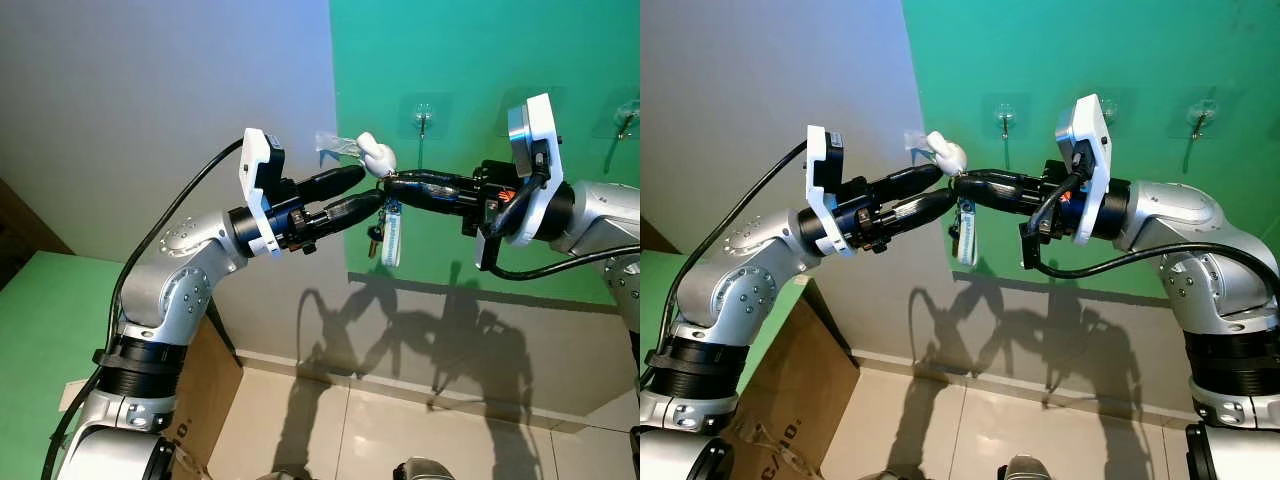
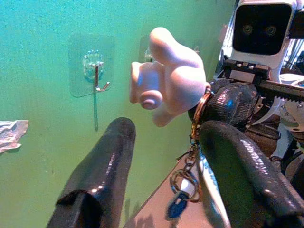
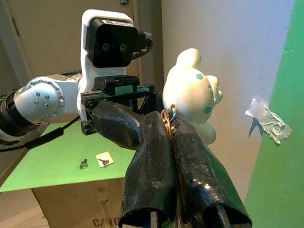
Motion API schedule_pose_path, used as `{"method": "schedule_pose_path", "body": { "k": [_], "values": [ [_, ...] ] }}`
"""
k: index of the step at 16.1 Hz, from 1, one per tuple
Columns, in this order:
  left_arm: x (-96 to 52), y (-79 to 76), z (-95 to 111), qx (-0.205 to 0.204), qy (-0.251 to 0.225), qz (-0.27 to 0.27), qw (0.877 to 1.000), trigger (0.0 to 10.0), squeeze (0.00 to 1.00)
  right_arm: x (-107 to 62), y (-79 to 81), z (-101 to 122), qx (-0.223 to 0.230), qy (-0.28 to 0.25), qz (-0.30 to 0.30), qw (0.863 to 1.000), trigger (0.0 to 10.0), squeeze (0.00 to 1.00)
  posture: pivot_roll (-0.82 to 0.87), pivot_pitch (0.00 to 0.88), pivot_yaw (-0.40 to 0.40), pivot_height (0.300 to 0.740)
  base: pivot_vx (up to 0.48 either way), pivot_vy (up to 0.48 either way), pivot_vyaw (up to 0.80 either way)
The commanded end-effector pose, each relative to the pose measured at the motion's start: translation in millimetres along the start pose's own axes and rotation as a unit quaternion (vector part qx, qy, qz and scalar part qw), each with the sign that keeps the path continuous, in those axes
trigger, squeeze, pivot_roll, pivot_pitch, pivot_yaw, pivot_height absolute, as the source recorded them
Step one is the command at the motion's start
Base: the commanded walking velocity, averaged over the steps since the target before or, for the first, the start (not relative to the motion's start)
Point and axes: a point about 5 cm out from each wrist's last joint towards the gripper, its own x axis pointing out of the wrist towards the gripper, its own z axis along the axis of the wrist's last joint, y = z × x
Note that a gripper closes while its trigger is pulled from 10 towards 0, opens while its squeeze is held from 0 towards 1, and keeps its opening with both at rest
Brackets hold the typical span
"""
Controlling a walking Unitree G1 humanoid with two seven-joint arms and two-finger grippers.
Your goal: Hang keys on a hook
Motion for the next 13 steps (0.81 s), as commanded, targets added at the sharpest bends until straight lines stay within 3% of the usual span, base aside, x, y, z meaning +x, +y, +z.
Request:
{"method": "schedule_pose_path", "body": {
  "k": [1, 2, 10, 11, 12, 13],
  "values": [
    [0.8, 1.6, 8.3, 0.005, -0.006, -0.005, 1.000, 1.2, 0.00, -0.3, 1.8, 11.8, -0.017, -0.011, 0.007, 1.000, 0.0, 0.00, -0.29, 0.051, 0.129, 0.736, 0.000, 0.000, 0.00],
    [0.7, 1.4, 7.5, 0.004, -0.005, -0.006, 1.000, 0.0, 0.00, -0.4, 2.0, 12.3, -0.017, -0.011, 0.006, 1.000, 0.0, 0.00, -0.29, 0.051, 0.129, 0.736, 0.000, 0.000, 0.00],
    [2.9, -0.9, 8.0, 0.002, -0.007, -0.017, 1.000, 0.0, 0.00, 0.4, 2.6, 15.4, -0.013, -0.020, 0.009, 1.000, 0.0, 0.00, -0.29, 0.053, 0.128, 0.736, 0.000, 0.000, 0.00],
    [2.8, 0.0, 8.5, 0.007, -0.007, -0.010, 1.000, 7.3, 0.00, 1.3, 3.0, 15.2, -0.013, -0.021, 0.010, 1.000, 0.0, 0.00, -0.29, 0.053, 0.128, 0.736, 0.000, 0.000, 0.00],
    [2.8, 0.0, 8.5, 0.008, -0.007, -0.010, 1.000, 7.3, 0.00, 1.4, 3.1, 15.2, -0.013, -0.021, 0.010, 1.000, 0.0, 0.00, -0.29, 0.053, 0.128, 0.736, 0.000, 0.000, 0.00],
    [3.1, -0.1, 8.5, 0.007, -0.006, -0.011, 1.000, 10.0, 0.00, 2.4, 3.5, 15.0, -0.012, -0.021, 0.012, 1.000, 0.0, 0.00, -0.29, 0.054, 0.128, 0.736, 0.000, 0.000, 0.00]
  ]
}}
